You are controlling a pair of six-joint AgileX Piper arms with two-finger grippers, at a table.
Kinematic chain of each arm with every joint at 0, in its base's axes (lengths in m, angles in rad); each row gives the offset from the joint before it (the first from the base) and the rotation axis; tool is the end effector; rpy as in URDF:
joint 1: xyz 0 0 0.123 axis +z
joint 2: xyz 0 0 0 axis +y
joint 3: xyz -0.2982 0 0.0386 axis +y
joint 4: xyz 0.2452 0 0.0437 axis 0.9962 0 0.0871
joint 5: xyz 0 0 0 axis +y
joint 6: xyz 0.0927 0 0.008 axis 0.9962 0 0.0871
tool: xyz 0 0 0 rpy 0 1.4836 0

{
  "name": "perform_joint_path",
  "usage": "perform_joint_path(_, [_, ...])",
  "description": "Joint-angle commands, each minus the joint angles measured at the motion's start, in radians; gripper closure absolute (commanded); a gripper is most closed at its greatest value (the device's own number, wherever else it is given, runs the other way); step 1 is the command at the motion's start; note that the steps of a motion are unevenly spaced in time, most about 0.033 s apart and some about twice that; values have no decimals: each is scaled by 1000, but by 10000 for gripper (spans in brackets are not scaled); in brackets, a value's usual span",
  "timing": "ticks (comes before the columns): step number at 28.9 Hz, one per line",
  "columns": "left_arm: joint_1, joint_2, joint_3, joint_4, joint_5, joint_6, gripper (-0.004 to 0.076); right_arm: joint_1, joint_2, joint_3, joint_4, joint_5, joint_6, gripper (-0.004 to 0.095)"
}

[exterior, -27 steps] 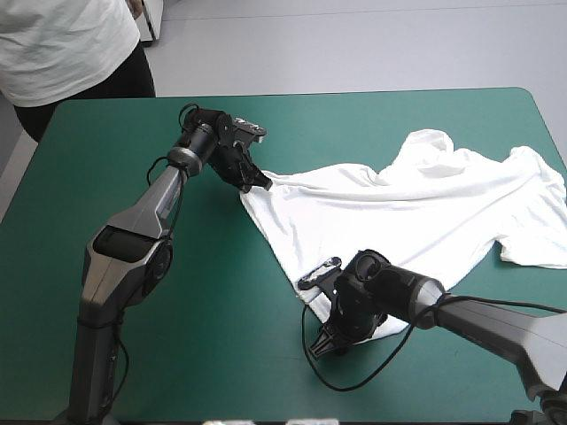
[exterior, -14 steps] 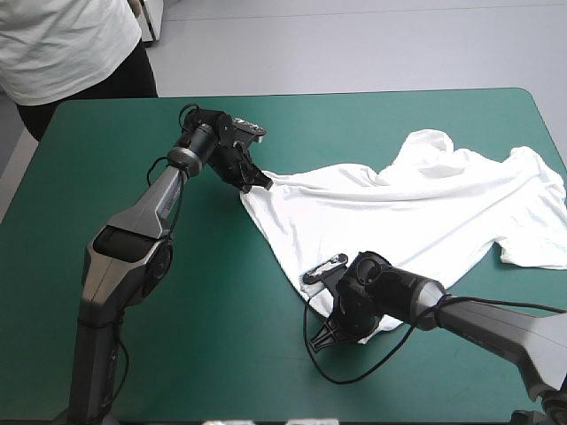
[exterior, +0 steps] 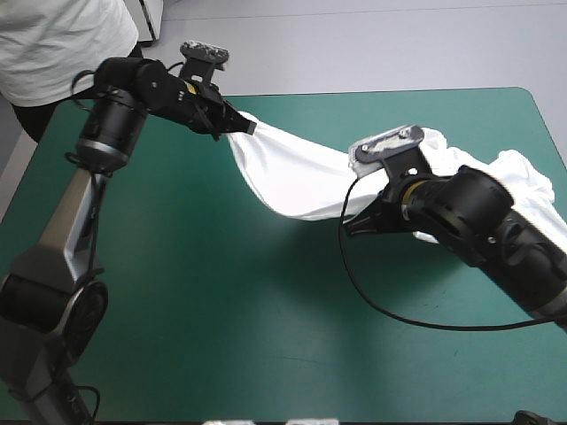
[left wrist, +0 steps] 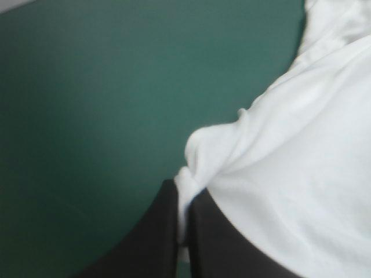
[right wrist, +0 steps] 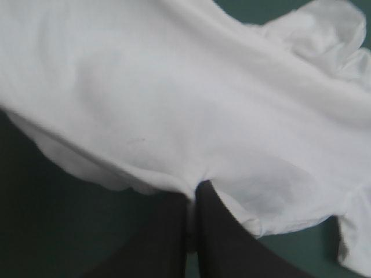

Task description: Fold the cloth

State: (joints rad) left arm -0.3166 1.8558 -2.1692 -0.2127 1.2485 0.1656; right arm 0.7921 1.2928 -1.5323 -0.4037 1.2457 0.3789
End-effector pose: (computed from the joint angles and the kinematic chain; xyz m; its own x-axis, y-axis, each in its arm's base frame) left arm 0.3756 -0.1427 0.4475 -0.6630 0.3174 -0.6781 0.4987 0.8627 -0.0838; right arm 0.1913 0.1445 0.4536 -0.6506 -0.3410 -0.6786 -0.3503 0.9275 -0.1303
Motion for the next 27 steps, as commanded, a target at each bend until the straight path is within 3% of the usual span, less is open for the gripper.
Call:
perform_joint_path(1, [2, -177, -32, -58, 37, -10, 734, -6, -33, -188, -51, 3, -24, 925])
perform_joint_path(7, [2, -392, -32, -18, -15, -41, 734, -6, -33, -432, -68, 3, -80, 925])
perform_joint_path(15, [2, -599, -32, -12, -242, -39, 734, -6, -33, -691, -101, -19, -161, 925])
perform_joint_path(22, [2, -686, -32, -36, -483, -10, 734, -6, -33, -866, -43, -173, -277, 921])
perform_joint_path(27, [2, -698, -32, -39, -685, 7, 734, -6, -33, -877, -41, -380, -334, 921])
